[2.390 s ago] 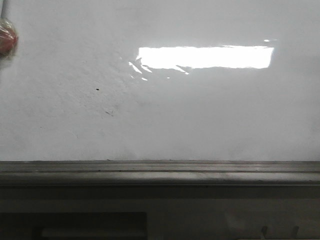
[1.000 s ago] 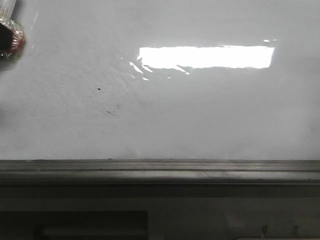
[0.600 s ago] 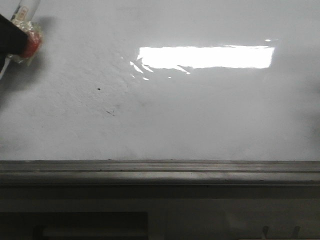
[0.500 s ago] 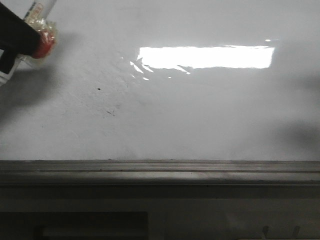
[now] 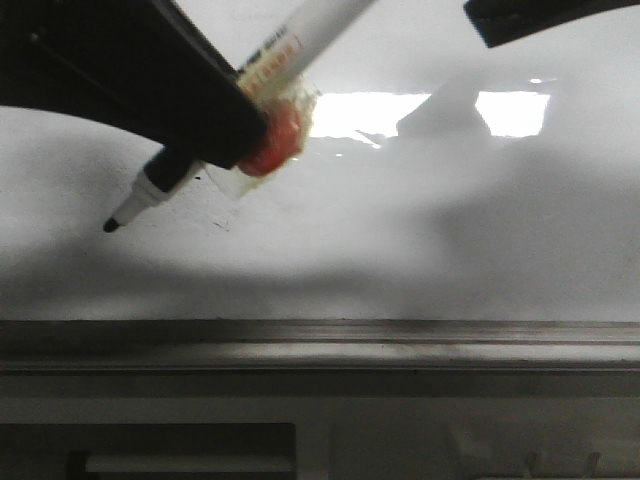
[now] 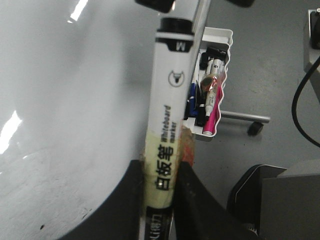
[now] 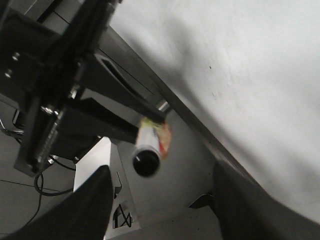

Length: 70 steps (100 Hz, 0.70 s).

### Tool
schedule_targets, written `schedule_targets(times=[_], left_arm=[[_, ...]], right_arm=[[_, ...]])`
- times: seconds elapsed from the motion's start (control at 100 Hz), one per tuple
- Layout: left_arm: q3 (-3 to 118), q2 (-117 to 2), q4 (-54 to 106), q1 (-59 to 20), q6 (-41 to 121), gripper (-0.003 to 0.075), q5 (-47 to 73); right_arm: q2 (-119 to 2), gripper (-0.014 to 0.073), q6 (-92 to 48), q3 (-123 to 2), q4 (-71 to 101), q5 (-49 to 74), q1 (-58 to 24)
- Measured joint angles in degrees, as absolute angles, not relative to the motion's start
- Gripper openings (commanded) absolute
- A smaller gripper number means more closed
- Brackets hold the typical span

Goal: Write number 6 on whiteboard

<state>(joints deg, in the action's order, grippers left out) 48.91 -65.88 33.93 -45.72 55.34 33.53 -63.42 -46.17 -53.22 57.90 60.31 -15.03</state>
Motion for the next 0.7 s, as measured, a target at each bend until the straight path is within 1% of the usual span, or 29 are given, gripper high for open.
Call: schedule_targets(times=[0.25, 0.7], left_arm=[[52.7, -70.3, 31.2, -49.5, 53.6, -0.0020, 30.7], [55.4, -72.1, 30.1, -49.8, 53.6, -0.0020, 28.1]], right_arm=[[-66.4, 0.0394, -46.0, -55.0, 58.6, 59.8, -16.2], [-69.3, 0.0390, -46.1, -55.3, 59.7, 60.1, -16.3]])
